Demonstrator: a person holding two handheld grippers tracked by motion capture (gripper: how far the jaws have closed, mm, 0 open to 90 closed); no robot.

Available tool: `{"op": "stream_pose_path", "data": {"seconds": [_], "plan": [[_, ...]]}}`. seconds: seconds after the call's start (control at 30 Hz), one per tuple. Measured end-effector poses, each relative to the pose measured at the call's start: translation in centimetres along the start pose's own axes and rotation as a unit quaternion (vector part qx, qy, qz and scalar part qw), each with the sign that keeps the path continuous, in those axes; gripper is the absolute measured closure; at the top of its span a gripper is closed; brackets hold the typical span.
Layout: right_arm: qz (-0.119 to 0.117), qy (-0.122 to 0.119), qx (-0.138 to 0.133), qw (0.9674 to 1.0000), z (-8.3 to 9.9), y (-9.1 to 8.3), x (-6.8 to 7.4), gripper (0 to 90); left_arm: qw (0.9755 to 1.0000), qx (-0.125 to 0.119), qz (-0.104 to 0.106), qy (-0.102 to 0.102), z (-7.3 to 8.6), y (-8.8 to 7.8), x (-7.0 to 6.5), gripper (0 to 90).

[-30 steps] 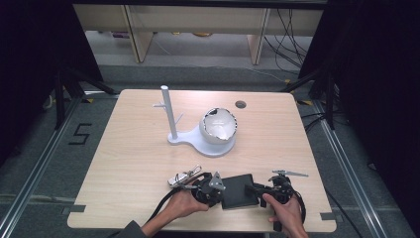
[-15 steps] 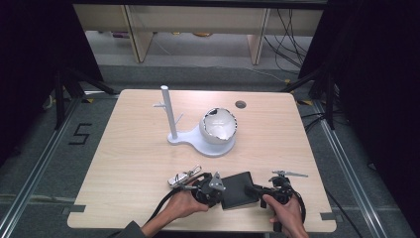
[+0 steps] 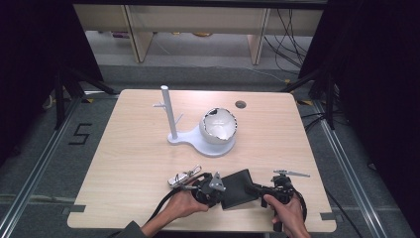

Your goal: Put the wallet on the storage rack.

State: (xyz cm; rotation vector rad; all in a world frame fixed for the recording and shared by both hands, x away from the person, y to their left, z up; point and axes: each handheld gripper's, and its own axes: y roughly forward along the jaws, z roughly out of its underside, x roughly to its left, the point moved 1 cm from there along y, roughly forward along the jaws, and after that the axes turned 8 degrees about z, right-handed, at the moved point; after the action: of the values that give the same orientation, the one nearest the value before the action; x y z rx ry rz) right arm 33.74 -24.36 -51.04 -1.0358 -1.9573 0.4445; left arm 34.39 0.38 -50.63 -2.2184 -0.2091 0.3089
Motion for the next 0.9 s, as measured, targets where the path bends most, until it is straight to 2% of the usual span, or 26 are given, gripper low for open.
{"op": "stream_pose_path", "data": {"seconds": [0.03,0.33,0.53,0.7,0.73,0.77,0.83,0.87,0.9], "plan": [[0.001,-0.007,0.0,1.0,-0.1,0.0,0.1,68.1,1.0,0.0,0.0,0.001,0.0,0.0,0.0,85.6],[-0.014,-0.002,-0.006,0.9999,-0.1,-0.1,0.5,71.4,1.0,0.0,-0.001,0.002,0.0,0.0,0.0,85.1],[-0.021,-0.016,-0.012,0.9996,-0.4,-0.4,1.0,74.6,1.0,0.0,-0.004,0.003,0.1,-0.1,0.0,84.0],[-0.025,-0.024,-0.019,0.9992,-0.5,-0.4,1.5,76.0,1.0,0.001,-0.009,0.0,0.2,-0.4,0.2,73.9],[-0.029,-0.031,-0.019,0.9989,-0.7,-0.6,1.9,76.9,0.9999,-0.003,-0.01,0.003,0.1,-0.8,0.0,70.7],[-0.031,-0.035,-0.019,0.9987,-0.7,-0.6,2.1,77.1,0.9999,-0.013,-0.01,-0.003,0.1,-0.9,-0.2,68.5],[-0.037,-0.045,-0.022,0.998,-0.9,-0.7,2.4,77.5,0.9999,-0.011,-0.012,0.0,0.1,-1.1,-0.2,61.9],[-0.036,-0.059,-0.026,0.9973,-0.9,-0.6,2.5,77.6,0.9997,-0.019,-0.016,0.0,0.2,-1.9,-0.5,59.7],[-0.04,-0.059,-0.027,0.9971,-1.0,-0.6,2.7,77.7,0.9996,-0.022,-0.015,0.001,0.3,-2.2,-0.6,57.2]]}}
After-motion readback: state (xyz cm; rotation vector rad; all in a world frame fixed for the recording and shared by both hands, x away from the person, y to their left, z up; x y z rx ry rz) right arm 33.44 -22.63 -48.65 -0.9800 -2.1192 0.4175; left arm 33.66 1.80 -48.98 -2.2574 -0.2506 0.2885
